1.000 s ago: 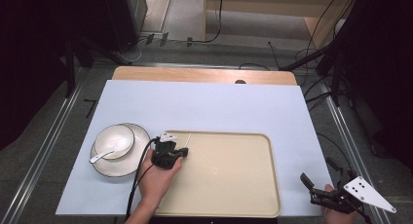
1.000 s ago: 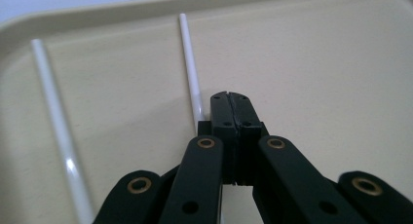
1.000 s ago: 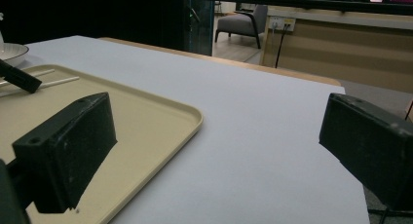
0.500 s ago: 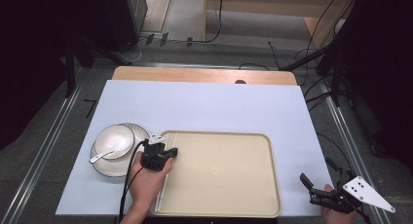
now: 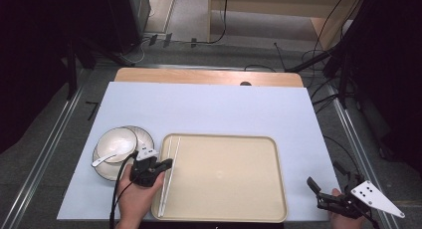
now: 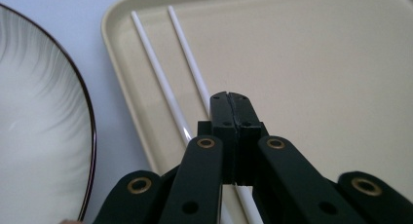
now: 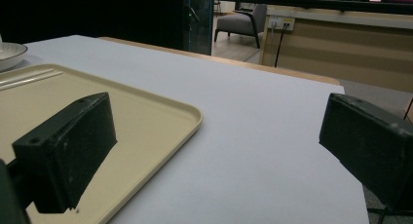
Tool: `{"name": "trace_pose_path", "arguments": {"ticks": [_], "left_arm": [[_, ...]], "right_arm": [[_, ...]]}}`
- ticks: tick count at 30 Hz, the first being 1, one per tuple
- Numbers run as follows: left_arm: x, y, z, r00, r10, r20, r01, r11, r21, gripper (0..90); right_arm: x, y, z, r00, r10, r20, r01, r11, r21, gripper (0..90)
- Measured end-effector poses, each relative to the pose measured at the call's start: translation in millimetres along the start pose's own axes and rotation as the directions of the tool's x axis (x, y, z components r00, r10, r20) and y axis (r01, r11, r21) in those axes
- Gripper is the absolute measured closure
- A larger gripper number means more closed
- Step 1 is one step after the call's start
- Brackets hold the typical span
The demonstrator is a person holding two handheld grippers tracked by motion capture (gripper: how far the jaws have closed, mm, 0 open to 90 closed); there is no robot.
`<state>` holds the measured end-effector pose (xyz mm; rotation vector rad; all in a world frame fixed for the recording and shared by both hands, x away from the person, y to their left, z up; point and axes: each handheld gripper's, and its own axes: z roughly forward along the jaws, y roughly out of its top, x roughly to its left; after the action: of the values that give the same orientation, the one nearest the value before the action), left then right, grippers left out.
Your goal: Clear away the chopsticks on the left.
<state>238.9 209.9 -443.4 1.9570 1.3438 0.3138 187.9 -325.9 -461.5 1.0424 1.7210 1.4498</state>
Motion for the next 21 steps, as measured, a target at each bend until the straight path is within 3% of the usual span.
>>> {"name": "trace_pose_path", "arguments": {"ticks": [1, 4, 10, 21], "left_arm": [[-2.3, -6.4, -5.3, 0.9997, 0.022, -0.001, -0.022, 0.9996, 0.019, 90.0], [-4.7, -16.8, -12.5, 0.9993, 0.037, 0.009, -0.037, 0.9989, 0.029, 90.0], [-7.4, -32.7, -20.5, 0.9989, 0.038, 0.027, -0.039, 0.9984, 0.041, 90.0], [-9.7, -43.2, -22.4, 0.998, 0.038, 0.051, -0.04, 0.9976, 0.057, 90.0]], "right_arm": [[0.1, 0.1, -0.1, 1.0, -0.001, 0.0, 0.001, 1.0, -0.001, 0.2], [0.5, 0.0, -0.2, 1.0, -0.001, 0.001, 0.001, 1.0, -0.001, 0.2], [1.3, 0.1, -0.4, 1.0, -0.001, 0.001, 0.001, 1.0, 0.001, 0.2], [2.2, 0.1, -0.4, 1.0, -0.002, 0.002, 0.002, 1.0, 0.001, 0.2]]}}
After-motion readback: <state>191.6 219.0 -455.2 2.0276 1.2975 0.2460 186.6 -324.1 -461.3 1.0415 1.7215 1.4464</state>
